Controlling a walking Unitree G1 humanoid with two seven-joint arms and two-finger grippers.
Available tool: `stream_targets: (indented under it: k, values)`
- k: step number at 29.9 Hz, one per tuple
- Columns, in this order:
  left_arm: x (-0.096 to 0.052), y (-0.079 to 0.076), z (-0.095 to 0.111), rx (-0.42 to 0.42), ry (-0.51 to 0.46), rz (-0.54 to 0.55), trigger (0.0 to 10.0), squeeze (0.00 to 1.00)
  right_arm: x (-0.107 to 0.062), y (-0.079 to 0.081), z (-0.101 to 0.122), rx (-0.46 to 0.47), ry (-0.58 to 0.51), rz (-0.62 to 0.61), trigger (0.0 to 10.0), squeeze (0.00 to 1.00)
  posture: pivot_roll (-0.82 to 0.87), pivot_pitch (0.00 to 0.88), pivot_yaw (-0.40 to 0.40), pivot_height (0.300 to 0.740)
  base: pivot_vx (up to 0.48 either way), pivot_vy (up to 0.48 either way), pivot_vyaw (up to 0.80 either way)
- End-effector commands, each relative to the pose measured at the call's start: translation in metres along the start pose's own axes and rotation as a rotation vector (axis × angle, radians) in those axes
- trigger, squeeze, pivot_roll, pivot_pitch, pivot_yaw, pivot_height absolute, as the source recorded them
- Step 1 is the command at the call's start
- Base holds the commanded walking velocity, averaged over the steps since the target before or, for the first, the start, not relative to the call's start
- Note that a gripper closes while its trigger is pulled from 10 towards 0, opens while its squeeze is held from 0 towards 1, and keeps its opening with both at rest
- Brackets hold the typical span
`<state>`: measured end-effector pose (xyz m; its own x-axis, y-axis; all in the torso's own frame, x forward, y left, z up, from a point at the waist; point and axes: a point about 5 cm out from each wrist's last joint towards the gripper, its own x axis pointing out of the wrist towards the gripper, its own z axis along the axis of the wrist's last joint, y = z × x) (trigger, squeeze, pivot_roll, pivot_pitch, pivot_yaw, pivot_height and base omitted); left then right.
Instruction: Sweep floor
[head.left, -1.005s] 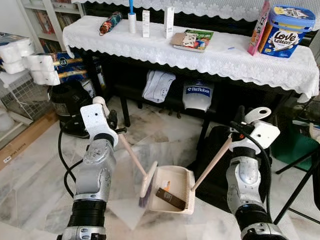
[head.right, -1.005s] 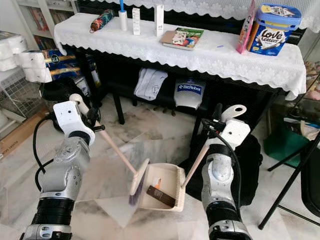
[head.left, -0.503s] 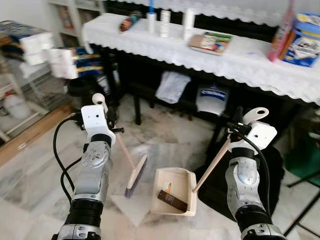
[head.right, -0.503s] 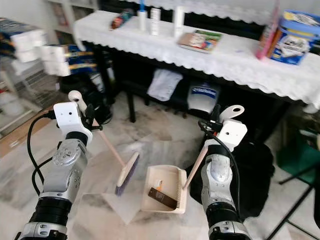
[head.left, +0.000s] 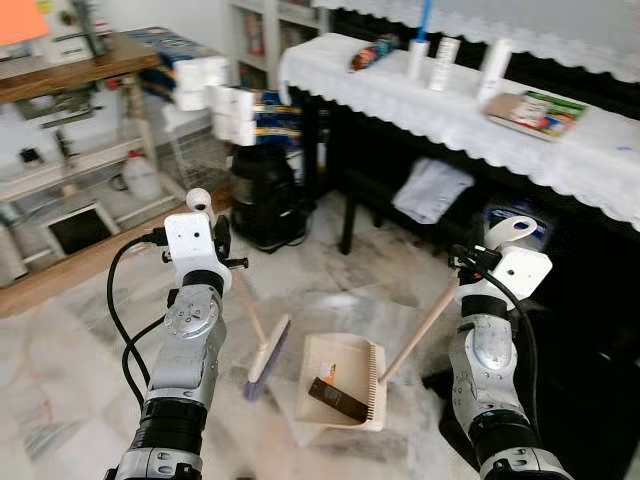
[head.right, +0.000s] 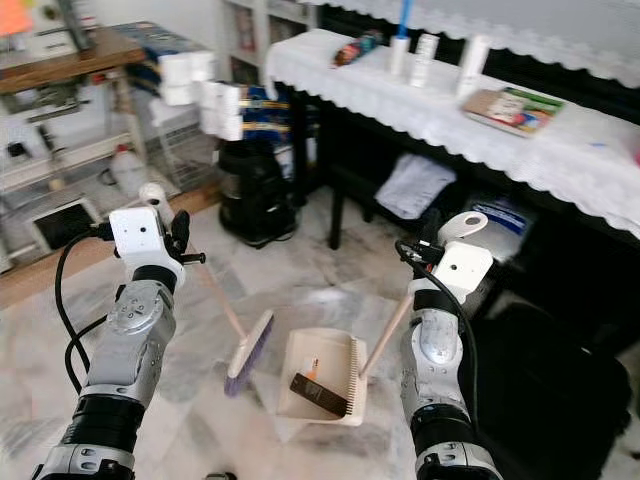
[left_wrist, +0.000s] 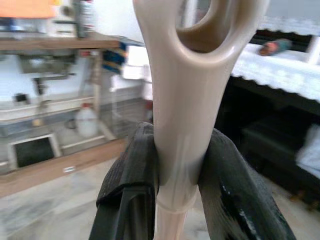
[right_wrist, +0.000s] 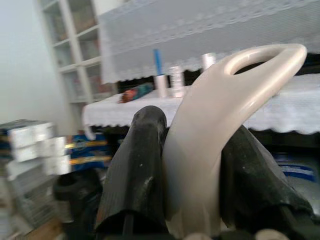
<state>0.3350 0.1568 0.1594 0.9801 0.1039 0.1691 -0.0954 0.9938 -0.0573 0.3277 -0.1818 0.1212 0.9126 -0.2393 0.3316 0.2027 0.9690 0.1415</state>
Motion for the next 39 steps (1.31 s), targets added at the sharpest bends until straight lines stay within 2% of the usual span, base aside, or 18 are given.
stream_targets:
  k: [1,18,39]
  values:
    - [0.004,-0.004,0.012,0.020,-0.062,-0.015,10.0,0.00,0.006,0.004,0.008,0.004,-0.036,0.011,10.0,0.00,0.05,0.015,-0.022,0.740,0.000,0.000,0.80]
    - [0.006,0.007,0.008,0.106,-0.057,-0.010,10.0,0.00,0.006,0.007,0.007,0.004,-0.029,0.017,10.0,0.00,0.05,0.040,-0.018,0.740,0.000,0.000,0.80]
    - [0.002,0.006,0.005,0.139,-0.058,-0.028,10.0,0.00,0.001,0.007,0.005,0.008,-0.020,0.010,10.0,0.00,0.05,0.042,-0.009,0.740,0.000,0.000,0.80]
